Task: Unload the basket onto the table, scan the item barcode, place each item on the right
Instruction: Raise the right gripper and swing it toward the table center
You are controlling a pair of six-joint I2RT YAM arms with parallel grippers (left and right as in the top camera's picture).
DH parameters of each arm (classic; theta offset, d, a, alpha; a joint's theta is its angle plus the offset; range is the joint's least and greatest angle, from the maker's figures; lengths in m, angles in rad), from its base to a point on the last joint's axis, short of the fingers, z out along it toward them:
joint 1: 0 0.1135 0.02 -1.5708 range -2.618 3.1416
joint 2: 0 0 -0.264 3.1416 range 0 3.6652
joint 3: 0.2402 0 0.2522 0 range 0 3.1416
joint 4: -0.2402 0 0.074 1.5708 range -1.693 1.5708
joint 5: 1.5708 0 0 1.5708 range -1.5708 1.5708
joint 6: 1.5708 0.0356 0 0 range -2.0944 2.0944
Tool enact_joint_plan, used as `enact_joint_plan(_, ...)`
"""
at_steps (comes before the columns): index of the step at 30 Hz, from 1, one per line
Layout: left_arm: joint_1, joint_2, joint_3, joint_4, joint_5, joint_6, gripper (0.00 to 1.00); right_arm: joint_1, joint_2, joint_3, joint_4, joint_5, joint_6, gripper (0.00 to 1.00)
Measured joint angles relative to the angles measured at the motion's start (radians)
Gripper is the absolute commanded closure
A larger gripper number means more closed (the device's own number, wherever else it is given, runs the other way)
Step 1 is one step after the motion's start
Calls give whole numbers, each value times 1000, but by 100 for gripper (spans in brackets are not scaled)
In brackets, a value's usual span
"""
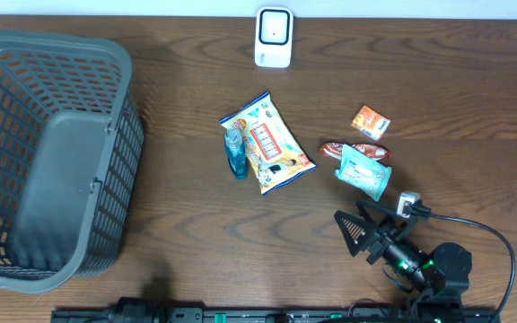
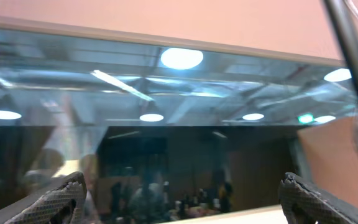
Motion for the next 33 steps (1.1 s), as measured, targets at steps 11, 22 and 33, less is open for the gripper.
enact_joint_plan(11, 2, 0, -1, -15, -176, 0, 2, 8, 136, 301, -448, 342, -227, 1)
enact_joint_plan(22, 2, 0, -92, -48, -216, 0, 2, 140, 590, 829, -590, 447, -292, 1)
enact_joint_plan(33, 2, 0, -422, -24, -266, 0, 2, 585, 1027, 1124, -632, 565, -310, 1)
